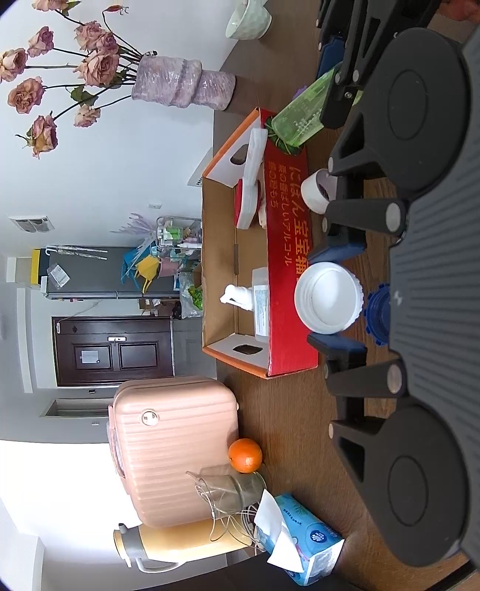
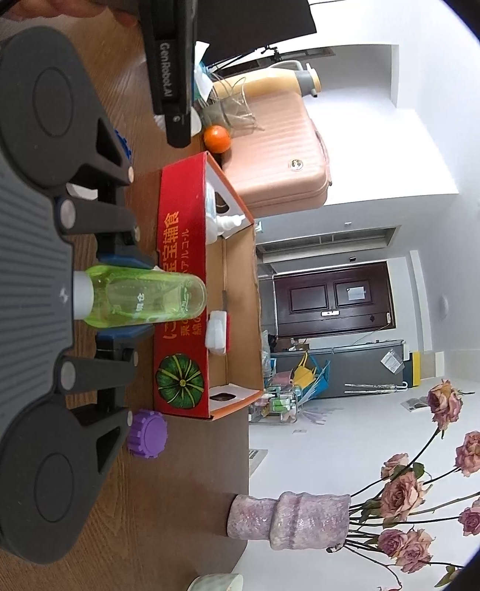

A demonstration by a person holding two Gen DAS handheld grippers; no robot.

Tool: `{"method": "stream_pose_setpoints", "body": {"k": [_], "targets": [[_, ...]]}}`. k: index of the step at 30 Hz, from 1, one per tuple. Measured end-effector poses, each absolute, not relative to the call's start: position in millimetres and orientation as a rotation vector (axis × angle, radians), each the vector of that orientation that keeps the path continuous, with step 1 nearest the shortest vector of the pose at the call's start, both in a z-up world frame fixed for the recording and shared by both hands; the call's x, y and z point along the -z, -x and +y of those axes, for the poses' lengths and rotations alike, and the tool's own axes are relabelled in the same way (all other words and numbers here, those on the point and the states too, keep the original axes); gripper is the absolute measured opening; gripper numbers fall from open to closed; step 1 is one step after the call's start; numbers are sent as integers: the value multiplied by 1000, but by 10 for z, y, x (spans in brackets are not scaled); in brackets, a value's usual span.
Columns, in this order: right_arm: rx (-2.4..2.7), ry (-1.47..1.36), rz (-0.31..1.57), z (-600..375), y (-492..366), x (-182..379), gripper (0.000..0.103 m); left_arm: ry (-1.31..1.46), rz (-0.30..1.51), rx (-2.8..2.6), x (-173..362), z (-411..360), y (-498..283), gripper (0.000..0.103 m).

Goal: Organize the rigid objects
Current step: 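Carry the green bottle and white cap with both tools over the box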

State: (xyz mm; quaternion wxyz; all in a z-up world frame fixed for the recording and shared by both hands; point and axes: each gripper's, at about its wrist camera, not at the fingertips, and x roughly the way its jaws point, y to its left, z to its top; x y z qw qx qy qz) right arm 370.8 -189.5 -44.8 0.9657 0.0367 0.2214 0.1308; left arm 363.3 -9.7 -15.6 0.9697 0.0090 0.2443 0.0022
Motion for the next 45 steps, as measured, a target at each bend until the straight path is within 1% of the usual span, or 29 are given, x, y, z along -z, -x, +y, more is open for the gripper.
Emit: {"method": "stream_pose_setpoints", "body": {"k": [12, 20, 32, 45], "targets": [[-282, -79, 404, -1895, -3634, 313, 30, -8, 472, -1, 69, -171, -3538, 41], [-271, -83, 383, -1934, -3696, 205, 30, -15, 453, 14, -39, -285, -3611, 41], [-240, -98, 354, -2022, -4012, 43, 30, -9, 400, 32, -241, -471, -3917, 41], [-231, -110, 352, -2068, -4469, 9, 30, 6, 383, 26, -280, -519, -4339, 41]]}}
